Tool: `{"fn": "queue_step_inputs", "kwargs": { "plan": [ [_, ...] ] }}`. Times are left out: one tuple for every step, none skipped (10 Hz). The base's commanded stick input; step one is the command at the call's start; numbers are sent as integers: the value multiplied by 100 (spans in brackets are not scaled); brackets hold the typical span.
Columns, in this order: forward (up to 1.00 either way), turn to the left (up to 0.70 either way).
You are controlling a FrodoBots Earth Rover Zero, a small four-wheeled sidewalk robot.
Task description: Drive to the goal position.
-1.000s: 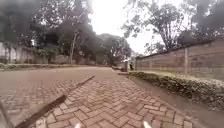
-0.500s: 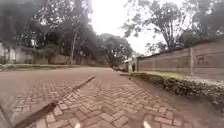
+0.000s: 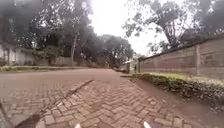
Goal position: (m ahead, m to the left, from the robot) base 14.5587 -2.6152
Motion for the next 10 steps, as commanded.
{"fn": "queue_step_inputs", "kwargs": {
  "plan": [
    [70, 1],
    [70, 2],
    [70, -35],
    [70, -35],
    [70, -35],
    [70, -35],
    [70, -35],
    [70, 1],
    [70, 3],
    [70, 5]
  ]
}}
